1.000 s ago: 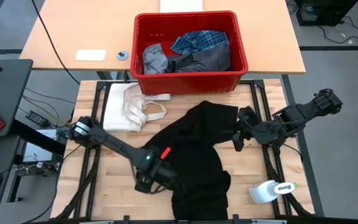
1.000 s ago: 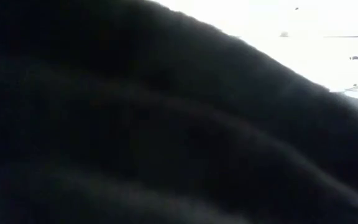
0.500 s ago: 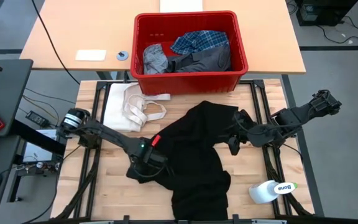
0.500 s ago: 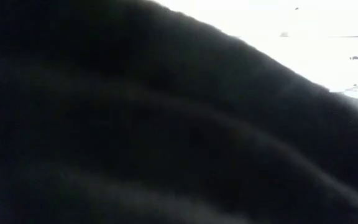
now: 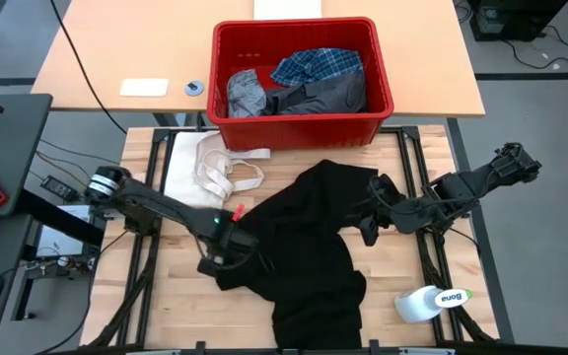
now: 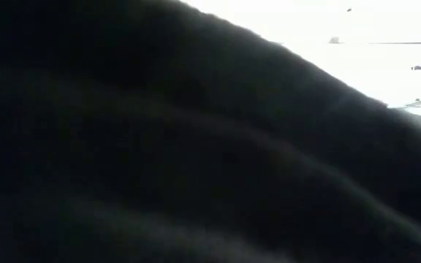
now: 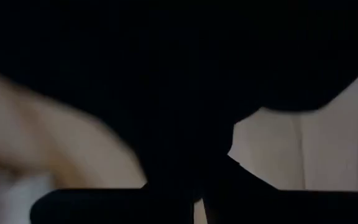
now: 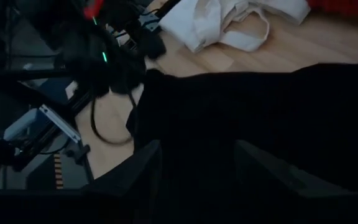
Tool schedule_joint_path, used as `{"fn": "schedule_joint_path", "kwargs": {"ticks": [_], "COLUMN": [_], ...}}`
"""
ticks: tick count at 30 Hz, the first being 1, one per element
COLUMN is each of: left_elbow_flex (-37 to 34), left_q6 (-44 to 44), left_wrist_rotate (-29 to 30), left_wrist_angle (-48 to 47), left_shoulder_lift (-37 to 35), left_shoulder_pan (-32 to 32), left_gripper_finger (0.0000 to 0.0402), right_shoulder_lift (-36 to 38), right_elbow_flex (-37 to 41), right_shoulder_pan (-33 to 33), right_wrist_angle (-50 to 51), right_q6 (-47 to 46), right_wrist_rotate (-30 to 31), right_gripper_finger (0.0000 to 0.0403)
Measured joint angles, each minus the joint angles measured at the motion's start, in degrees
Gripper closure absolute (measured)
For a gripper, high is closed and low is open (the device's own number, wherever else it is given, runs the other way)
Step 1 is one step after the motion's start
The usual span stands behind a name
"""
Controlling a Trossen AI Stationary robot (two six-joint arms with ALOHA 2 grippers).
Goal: Fold Laundry from Bin
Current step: Fold the black shirt
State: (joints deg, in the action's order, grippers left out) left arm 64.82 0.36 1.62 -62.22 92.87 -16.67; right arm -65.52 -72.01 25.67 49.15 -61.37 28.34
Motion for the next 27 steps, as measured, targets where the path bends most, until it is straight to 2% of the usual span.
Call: {"fn": "schedule_joint_path", "kwargs": {"ticks": [5,8,12,15,18,22,27], "left_elbow_flex": [0.00,0.00,0.02,0.02,0.03,0.15,0.11], "left_q6": [-0.10,-0.47,-1.62,-1.07,-1.44,-2.58,-5.31], "left_wrist_rotate": [3.51,4.84,10.06,16.76,24.99,32.03,33.11], "left_wrist_angle": [-4.06,-3.45,2.70,10.17,18.65,26.18,21.11], "left_shoulder_lift": [-11.65,-19.38,-27.69,-32.23,-35.34,-37.61,-34.81], "left_shoulder_pan": [3.17,6.99,13.05,17.42,21.72,27.60,34.67], "left_gripper_finger": [0.0396,0.0398,0.0396,0.0394,0.0394,0.0394,0.0393], "right_shoulder_lift": [-0.02,-0.02,-0.93,-3.42,-6.50,-9.72,-10.41], "right_elbow_flex": [0.00,0.00,0.00,0.00,0.00,0.00,0.00], "right_shoulder_pan": [-0.06,-0.62,-2.66,-4.14,-5.54,-6.36,-6.38], "right_wrist_angle": [0.12,0.06,-0.26,-0.86,-3.28,-7.59,-9.34], "right_q6": [-0.17,-0.63,-1.72,-1.73,-1.63,-1.59,-3.60], "right_wrist_rotate": [-4.59,-7.01,-10.69,-12.35,-15.02,-15.57,-12.76], "right_gripper_finger": [0.0193,0.0193,0.0197,0.0202,0.0206,0.0211,0.0216]}}
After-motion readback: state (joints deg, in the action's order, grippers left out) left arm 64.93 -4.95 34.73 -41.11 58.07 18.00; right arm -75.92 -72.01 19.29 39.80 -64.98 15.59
